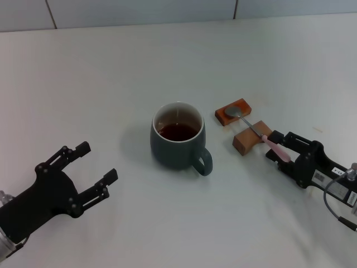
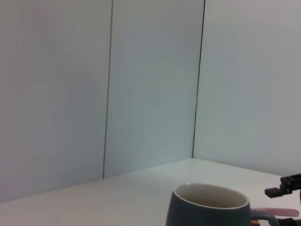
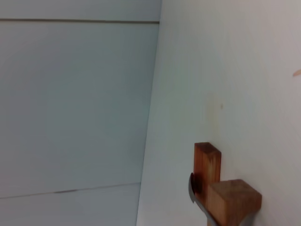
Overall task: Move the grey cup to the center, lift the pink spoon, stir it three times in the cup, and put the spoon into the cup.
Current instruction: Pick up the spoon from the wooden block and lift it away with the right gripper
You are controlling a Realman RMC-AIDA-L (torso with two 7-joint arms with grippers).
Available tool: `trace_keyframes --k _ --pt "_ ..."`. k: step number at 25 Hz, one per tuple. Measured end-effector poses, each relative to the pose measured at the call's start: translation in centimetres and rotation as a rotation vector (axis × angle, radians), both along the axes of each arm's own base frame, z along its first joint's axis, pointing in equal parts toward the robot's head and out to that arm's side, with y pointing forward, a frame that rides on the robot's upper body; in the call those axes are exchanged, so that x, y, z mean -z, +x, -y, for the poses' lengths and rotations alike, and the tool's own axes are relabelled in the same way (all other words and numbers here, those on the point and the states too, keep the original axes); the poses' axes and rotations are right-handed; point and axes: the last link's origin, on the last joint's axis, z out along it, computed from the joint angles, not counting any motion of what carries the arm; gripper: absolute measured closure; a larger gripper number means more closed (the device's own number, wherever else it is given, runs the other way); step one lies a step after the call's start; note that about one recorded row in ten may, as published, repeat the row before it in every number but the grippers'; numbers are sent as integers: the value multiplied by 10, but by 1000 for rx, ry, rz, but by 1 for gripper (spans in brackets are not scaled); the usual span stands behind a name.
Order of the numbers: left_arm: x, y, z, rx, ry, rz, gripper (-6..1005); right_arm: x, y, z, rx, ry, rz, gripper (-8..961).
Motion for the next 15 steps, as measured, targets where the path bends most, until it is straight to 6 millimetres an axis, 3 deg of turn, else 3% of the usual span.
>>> trace_keyframes --k 7,15 --pt "-1 0 0 -1 2 4 180 -1 0 0 4 5 -2 617" --pt "-1 0 0 -1 3 4 180 -4 1 0 -5 32 4 752"
